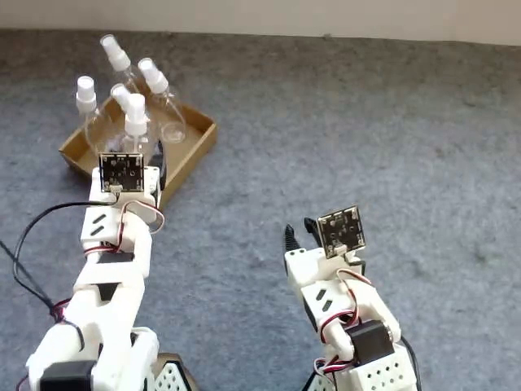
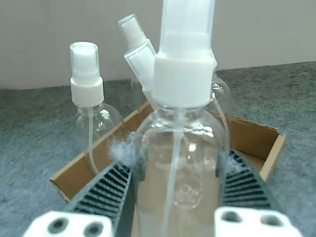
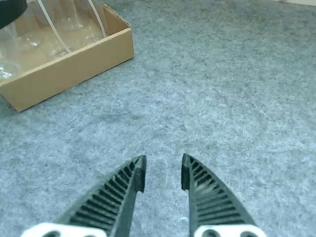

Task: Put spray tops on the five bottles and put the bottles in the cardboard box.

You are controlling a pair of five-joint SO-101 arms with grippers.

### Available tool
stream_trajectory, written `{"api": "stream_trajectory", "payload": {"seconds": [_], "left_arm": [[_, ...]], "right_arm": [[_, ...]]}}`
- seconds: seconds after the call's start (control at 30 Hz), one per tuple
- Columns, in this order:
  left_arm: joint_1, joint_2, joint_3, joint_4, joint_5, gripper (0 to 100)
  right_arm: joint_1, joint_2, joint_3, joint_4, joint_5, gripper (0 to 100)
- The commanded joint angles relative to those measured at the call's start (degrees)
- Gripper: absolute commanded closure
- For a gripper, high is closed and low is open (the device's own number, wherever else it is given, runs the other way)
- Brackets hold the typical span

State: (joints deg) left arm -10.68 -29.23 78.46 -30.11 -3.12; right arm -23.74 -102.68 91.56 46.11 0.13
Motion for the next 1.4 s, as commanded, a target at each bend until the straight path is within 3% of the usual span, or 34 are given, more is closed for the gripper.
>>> {"api": "stream_trajectory", "payload": {"seconds": [0.0, 0.87, 1.37], "left_arm": [[-0.75, 2.86, -2.77, -3.60, 4.40, 97], [-2.51, 26.24, -2.59, -37.89, 5.10, 97], [-3.03, 32.84, -5.67, -38.51, 5.10, 96]], "right_arm": [[0.75, -0.66, -0.57, -1.63, 0.70, 89.2], [0.75, -0.66, -0.57, -1.63, 0.70, 89.2], [0.75, -0.66, -0.48, -1.63, 0.70, 89.2]]}}
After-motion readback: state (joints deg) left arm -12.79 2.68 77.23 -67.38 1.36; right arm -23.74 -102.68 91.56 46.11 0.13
